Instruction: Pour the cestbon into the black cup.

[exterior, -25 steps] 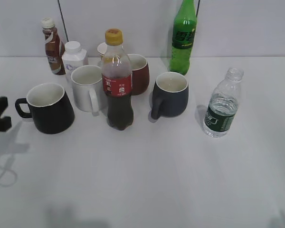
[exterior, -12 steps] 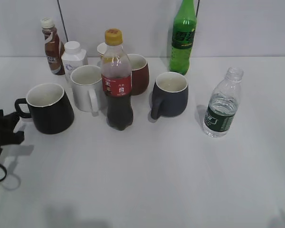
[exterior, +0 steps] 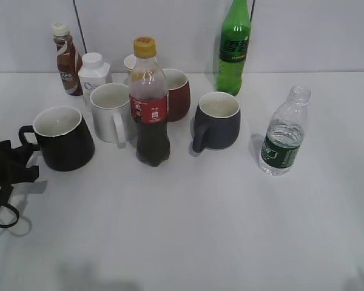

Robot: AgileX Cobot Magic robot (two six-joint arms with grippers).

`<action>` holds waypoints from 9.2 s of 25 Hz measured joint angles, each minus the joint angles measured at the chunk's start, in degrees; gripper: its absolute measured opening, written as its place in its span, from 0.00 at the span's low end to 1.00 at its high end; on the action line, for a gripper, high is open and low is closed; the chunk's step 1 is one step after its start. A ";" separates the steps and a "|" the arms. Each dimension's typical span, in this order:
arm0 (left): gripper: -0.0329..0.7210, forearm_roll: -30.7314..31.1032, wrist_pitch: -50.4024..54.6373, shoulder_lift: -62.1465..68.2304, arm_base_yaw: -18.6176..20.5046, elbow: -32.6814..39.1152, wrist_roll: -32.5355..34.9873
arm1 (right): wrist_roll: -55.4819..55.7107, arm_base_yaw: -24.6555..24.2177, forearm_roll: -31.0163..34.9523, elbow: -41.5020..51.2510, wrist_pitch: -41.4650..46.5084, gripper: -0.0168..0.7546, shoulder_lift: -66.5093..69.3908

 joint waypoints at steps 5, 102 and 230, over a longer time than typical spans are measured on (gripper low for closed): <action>0.52 -0.04 0.00 0.86 0.00 -1.70 0.00 | 0.00 0.00 0.00 0.00 0.00 0.79 0.00; 0.10 12.36 4.07 -25.45 -1.30 2.19 0.45 | 6.56 -0.22 -22.25 0.18 -124.41 0.67 113.66; 0.10 -10.23 3.42 2.35 -4.30 -9.63 -2.89 | 3.31 5.45 -0.86 -3.00 -118.04 0.67 109.53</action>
